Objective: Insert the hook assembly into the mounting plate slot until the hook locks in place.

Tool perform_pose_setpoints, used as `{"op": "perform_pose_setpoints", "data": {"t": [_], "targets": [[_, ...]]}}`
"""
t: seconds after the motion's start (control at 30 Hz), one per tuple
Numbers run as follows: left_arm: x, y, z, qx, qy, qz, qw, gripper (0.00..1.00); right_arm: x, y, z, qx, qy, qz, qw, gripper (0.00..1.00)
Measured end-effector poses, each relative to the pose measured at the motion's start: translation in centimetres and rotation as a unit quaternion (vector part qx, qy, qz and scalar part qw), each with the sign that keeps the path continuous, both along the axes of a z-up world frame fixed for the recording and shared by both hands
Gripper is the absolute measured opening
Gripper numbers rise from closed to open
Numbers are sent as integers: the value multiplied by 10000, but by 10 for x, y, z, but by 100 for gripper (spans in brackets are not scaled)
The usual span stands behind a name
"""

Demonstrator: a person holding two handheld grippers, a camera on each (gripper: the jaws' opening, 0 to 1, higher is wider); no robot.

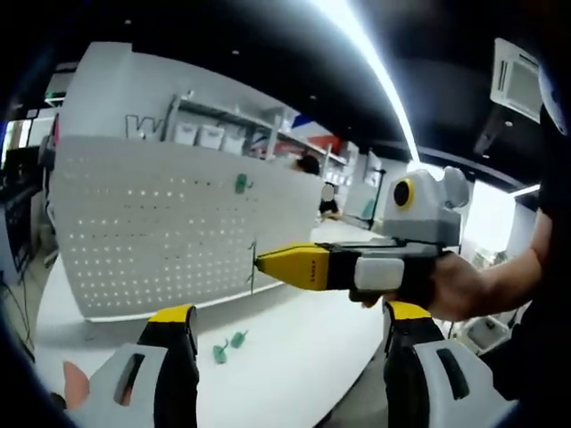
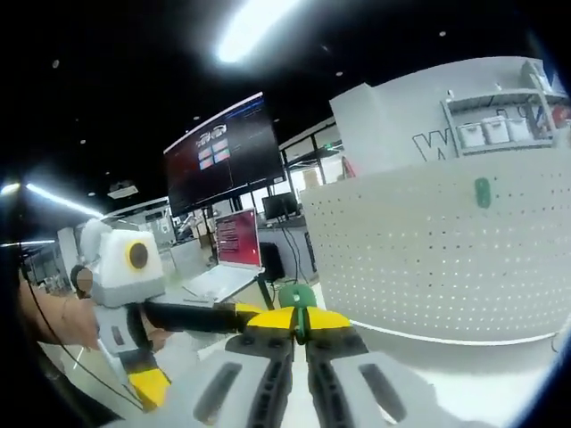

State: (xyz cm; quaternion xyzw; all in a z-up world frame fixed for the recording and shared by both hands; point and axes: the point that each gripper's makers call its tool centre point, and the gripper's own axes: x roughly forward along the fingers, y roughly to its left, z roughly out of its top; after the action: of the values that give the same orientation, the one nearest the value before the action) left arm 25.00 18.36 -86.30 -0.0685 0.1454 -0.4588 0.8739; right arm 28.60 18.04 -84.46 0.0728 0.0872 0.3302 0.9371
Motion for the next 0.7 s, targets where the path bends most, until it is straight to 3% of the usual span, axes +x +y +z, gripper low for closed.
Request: {"op": "perform_pose_setpoints", "data": {"t": [0.2, 0.7], "targets": [[11, 10, 3, -68, -63, 306, 9995, 92, 12, -6, 3, -41, -136, -228, 9996, 1], [17, 20, -5, 78, -21, 425, 9991, 94, 54, -32, 11, -114, -431, -940, 9946, 1]]}}
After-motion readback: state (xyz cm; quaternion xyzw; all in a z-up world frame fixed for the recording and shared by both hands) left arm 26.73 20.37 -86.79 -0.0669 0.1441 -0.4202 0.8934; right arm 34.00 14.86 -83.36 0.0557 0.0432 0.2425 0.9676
